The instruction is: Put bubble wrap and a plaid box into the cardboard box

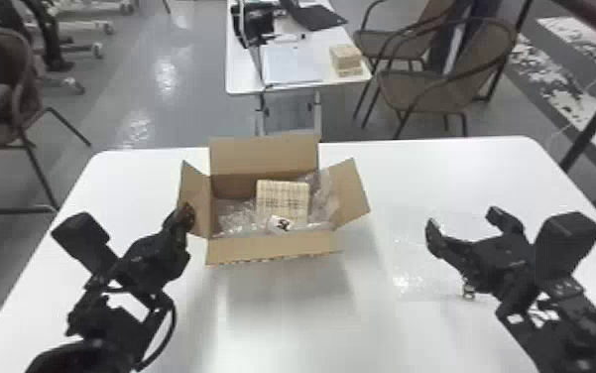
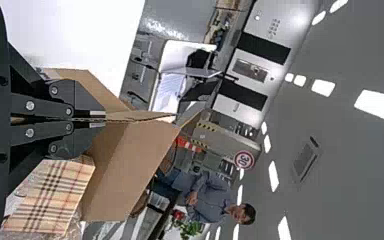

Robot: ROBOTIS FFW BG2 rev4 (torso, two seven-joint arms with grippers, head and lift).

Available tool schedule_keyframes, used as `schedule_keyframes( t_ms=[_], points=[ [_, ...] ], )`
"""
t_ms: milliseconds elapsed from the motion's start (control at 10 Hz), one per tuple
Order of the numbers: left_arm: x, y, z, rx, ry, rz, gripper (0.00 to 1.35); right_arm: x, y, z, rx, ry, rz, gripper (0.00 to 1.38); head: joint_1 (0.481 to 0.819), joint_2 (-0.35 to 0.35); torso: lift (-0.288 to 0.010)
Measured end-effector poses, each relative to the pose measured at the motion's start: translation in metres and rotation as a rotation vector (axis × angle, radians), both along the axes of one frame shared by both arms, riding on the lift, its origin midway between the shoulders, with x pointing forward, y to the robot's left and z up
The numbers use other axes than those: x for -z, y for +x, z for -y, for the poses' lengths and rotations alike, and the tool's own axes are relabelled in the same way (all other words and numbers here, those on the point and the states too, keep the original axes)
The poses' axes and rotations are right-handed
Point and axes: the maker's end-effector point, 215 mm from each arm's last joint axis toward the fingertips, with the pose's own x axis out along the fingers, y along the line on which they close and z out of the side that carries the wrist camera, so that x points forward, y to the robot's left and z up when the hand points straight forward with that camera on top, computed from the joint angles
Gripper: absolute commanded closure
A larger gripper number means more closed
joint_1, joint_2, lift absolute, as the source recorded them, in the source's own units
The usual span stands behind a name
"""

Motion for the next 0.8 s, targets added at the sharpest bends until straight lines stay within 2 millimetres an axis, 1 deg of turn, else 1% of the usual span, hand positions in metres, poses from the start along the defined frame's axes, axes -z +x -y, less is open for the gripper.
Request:
schedule_keyframes(
  t_ms=[100,200,300,500,700,800],
  points=[
    [0.010,0.000,-0.003,-0.021,-0.032,-0.019,1.22,0.008,-0.003,0.003,0.004,-0.008,-0.002,0.13,0.695,0.038,-0.103],
    [0.015,0.001,-0.009,-0.048,-0.042,-0.027,1.22,0.015,-0.004,0.006,0.007,-0.011,-0.008,0.13,0.695,0.042,-0.103],
    [0.016,0.002,-0.017,-0.079,-0.049,-0.030,1.22,0.018,-0.005,0.008,0.011,-0.013,-0.013,0.13,0.695,0.049,-0.103],
    [0.023,0.002,-0.029,-0.146,-0.117,-0.033,1.22,0.021,-0.005,0.011,0.015,-0.013,-0.018,0.13,0.695,0.057,-0.103],
    [0.029,-0.002,-0.047,-0.240,-0.183,-0.017,1.22,0.024,-0.006,0.011,0.014,-0.012,-0.022,0.13,0.695,0.077,-0.103],
    [0.030,-0.006,-0.061,-0.303,-0.200,0.001,1.22,0.025,-0.006,0.011,0.014,-0.011,-0.026,0.13,0.695,0.086,-0.103]
  ],
)
